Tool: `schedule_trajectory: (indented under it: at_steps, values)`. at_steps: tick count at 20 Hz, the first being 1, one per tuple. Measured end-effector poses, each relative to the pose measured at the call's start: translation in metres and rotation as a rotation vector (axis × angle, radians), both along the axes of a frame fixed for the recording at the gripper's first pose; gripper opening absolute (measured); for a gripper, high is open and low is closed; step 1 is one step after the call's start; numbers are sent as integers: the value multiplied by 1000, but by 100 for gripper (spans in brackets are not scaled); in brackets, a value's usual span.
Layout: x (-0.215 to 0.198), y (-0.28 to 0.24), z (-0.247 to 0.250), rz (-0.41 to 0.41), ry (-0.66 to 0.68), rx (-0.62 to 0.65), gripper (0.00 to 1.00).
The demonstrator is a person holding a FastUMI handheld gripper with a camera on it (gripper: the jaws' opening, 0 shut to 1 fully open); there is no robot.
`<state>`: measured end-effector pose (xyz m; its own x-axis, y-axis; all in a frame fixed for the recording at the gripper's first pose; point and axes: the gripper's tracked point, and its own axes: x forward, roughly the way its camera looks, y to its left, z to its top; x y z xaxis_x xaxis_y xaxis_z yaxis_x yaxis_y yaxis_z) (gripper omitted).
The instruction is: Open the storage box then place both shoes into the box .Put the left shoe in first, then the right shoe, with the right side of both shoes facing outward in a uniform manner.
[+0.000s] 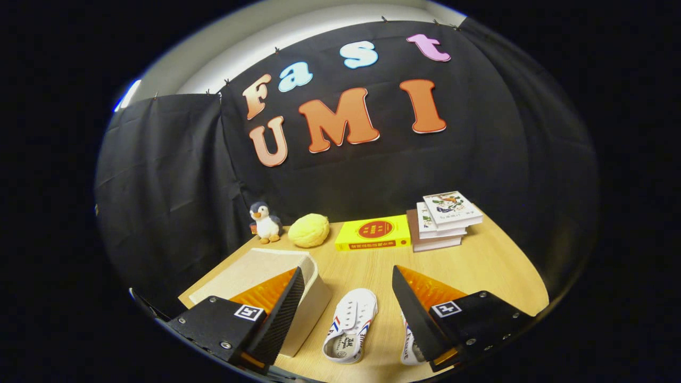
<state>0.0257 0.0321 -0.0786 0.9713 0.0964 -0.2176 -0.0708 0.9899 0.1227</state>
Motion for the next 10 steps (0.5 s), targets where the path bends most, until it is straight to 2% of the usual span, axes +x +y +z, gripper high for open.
schedule_trajectory:
  at_steps: [3,8,10]
  values:
    - [7,17,-22,50,63,81,98]
    - [20,36,-55,88,161,236,98]
    - [20,50,-63,125,202,340,98]
